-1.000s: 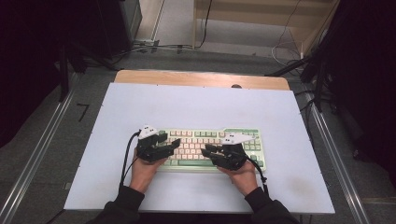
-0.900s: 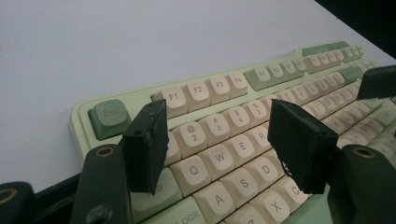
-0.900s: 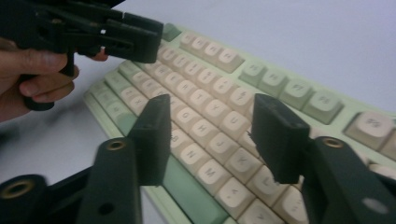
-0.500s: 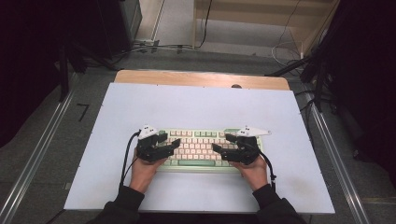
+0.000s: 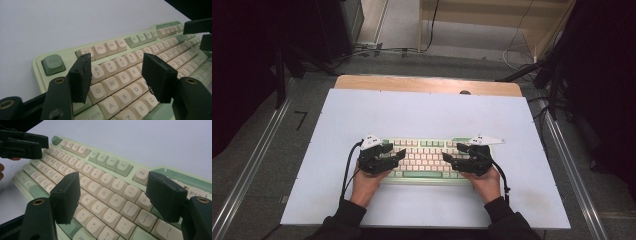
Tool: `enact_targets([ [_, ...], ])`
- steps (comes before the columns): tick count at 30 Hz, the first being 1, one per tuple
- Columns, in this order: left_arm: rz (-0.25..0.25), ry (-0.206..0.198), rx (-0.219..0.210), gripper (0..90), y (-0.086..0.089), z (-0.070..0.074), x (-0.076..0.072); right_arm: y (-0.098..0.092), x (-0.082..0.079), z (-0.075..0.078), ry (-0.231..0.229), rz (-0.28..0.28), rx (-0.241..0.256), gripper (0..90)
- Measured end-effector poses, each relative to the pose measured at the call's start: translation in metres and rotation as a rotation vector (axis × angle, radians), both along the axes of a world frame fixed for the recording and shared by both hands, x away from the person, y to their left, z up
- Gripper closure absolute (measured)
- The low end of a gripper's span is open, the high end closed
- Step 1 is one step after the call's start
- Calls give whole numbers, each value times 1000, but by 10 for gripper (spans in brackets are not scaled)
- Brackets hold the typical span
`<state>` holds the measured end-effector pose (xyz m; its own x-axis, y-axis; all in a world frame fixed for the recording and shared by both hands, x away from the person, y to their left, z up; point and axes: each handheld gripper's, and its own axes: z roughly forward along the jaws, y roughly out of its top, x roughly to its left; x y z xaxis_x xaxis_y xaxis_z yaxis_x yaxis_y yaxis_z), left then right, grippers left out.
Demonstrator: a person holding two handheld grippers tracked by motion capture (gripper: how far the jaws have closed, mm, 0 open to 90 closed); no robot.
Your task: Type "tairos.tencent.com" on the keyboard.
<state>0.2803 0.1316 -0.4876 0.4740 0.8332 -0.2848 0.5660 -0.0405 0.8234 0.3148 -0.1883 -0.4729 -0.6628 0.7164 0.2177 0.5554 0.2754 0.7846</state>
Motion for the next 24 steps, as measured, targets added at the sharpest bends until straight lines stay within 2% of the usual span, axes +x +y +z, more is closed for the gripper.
enact_targets([
  [1,-9,-6,-3,481,0,1,-1,0,0,0,0,0,0,265],
  [3,-40,-17,-17,603,-2,1,-3,0,0,0,0,-1,2,267],
  [6,-95,-8,-33,888,-5,3,-5,0,0,0,2,-2,2,272],
  [9,-131,-5,-22,900,-10,4,-7,0,0,-1,4,-3,1,278],
  [13,-169,3,13,900,-19,3,-10,-1,0,-1,2,-5,3,284],
  [19,-189,18,88,900,-28,-1,-13,-1,0,-1,5,-7,5,290],
  [24,-198,34,117,900,-32,-3,-13,-1,0,-1,6,-6,5,291],
])
